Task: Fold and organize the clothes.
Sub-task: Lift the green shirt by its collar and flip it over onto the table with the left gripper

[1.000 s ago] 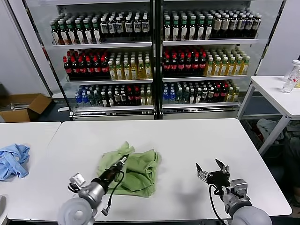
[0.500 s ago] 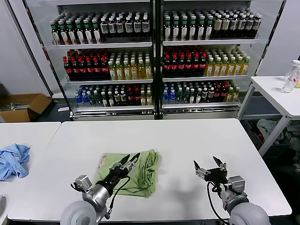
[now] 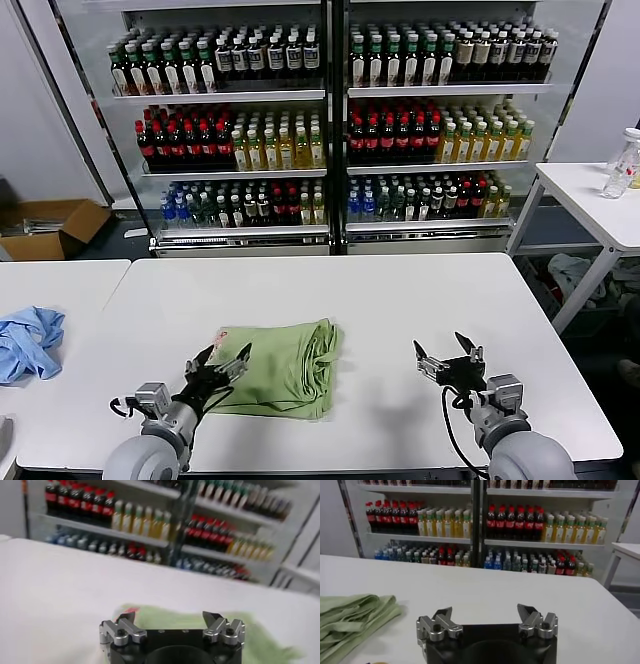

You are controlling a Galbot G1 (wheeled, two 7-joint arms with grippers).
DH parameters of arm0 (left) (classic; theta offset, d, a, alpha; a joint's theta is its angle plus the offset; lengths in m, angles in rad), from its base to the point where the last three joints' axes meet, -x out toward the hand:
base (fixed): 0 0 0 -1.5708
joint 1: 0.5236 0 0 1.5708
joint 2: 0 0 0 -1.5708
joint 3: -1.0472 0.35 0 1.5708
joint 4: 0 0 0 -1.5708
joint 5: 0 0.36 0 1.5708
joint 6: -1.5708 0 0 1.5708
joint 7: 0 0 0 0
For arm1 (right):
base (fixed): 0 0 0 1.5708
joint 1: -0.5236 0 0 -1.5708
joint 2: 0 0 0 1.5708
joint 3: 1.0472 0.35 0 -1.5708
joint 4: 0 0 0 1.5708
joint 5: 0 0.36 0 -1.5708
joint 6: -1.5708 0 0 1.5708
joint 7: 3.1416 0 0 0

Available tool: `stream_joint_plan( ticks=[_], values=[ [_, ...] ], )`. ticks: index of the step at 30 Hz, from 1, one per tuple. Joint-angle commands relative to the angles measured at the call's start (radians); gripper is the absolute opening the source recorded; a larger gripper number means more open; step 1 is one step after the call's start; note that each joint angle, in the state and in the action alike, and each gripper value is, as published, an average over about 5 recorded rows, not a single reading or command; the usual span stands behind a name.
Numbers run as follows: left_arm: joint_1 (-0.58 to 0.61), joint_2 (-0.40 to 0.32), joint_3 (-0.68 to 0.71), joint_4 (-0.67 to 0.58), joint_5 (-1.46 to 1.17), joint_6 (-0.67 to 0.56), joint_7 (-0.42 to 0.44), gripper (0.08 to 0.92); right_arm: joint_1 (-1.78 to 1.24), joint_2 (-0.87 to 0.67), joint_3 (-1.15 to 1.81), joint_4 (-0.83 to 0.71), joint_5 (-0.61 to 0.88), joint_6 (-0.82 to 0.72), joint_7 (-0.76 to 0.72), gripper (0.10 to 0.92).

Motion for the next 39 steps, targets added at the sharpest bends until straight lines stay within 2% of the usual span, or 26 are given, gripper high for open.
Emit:
stream_joint_plan(
  ticks=[1, 7, 10, 21, 31, 36, 39],
  values=[
    [-0.045, -0.004, 0.018, 0.141, 0.113, 0.030, -0.042, 0.823, -0.023, -0.003, 0.012, 0.016, -0.002, -0.001, 0.001, 0.823],
    [-0.031, -0.004, 0.009, 0.110, -0.061, 0.048, -0.017, 0.821, -0.039, -0.004, 0.026, 0.031, -0.002, -0.001, 0.001, 0.823],
    [-0.025, -0.009, -0.001, 0.089, -0.138, 0.055, 0.000, 0.775, -0.043, -0.003, 0.029, 0.036, -0.002, -0.001, 0.001, 0.823],
    [-0.032, -0.026, -0.068, 0.101, -0.502, 0.066, 0.033, 0.472, -0.068, -0.001, 0.048, 0.059, -0.003, 0.000, 0.002, 0.823],
    [-0.032, -0.063, -0.126, 0.105, -0.671, 0.056, 0.045, 0.157, -0.090, -0.008, 0.067, 0.080, -0.002, 0.001, 0.003, 0.823],
    [-0.019, -0.066, -0.226, 0.081, -0.733, 0.045, 0.037, 0.111, -0.100, -0.017, 0.086, 0.090, 0.005, 0.003, 0.002, 0.823],
    [-0.006, -0.022, -0.335, 0.063, -0.759, 0.053, 0.031, 0.111, -0.094, -0.018, 0.090, 0.090, 0.012, 0.005, 0.001, 0.823]
  ],
)
